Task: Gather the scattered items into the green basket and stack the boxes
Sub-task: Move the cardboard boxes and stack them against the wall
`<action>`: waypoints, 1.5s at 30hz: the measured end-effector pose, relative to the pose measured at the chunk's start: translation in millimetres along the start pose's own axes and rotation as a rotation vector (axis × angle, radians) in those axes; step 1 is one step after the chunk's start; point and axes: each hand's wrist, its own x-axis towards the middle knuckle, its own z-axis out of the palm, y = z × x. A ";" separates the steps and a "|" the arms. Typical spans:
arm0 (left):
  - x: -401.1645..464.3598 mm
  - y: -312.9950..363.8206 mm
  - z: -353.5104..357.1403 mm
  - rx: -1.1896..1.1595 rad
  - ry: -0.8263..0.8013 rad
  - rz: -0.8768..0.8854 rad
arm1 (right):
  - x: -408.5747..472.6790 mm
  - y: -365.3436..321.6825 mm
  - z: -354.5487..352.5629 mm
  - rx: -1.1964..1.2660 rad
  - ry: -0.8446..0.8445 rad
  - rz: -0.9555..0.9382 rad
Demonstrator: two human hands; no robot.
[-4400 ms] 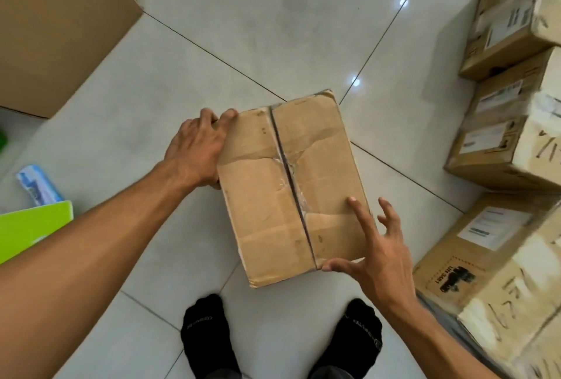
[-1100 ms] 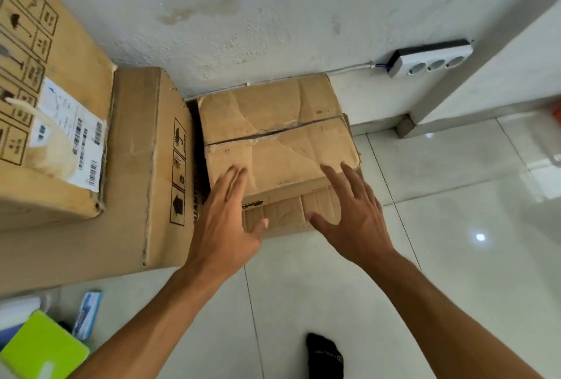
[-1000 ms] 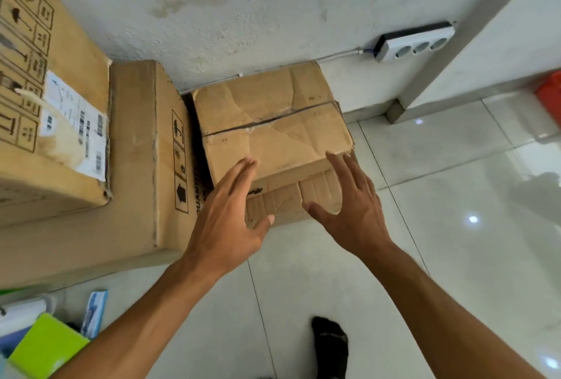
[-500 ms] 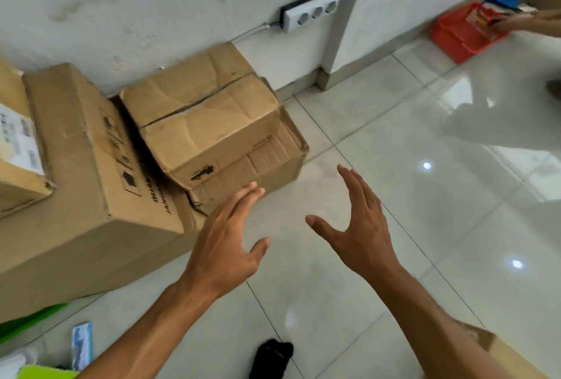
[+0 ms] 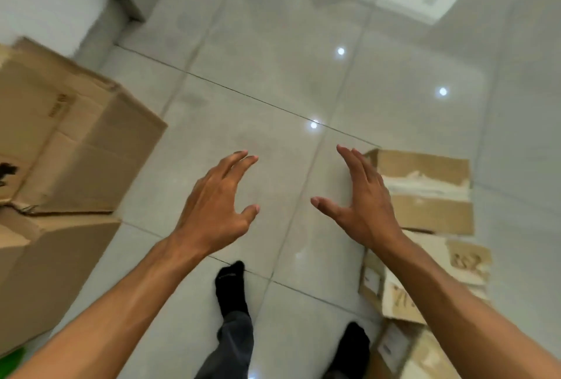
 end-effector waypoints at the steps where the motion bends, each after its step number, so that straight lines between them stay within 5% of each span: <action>1: 3.6 17.8 16.9 0.015 -0.043 0.031 | -12.9 26.7 -7.3 0.010 0.016 0.047; 15: 0.7 206.0 285.9 0.080 -0.441 0.121 | -176.5 342.3 -50.5 0.051 0.113 0.480; 25: -22.1 223.7 439.3 0.168 -0.612 -0.049 | -219.1 488.1 9.7 -0.136 -0.154 0.478; 33: -13.1 218.7 489.7 0.199 -0.480 -0.201 | -218.1 537.6 44.8 -0.054 -0.161 0.617; 37: -12.4 208.3 492.4 -0.212 -0.636 -0.469 | -222.1 537.0 50.9 0.013 -0.087 0.614; 45: -35.3 213.5 440.4 -0.075 -0.556 -0.343 | -240.2 481.2 27.6 -0.041 0.013 0.616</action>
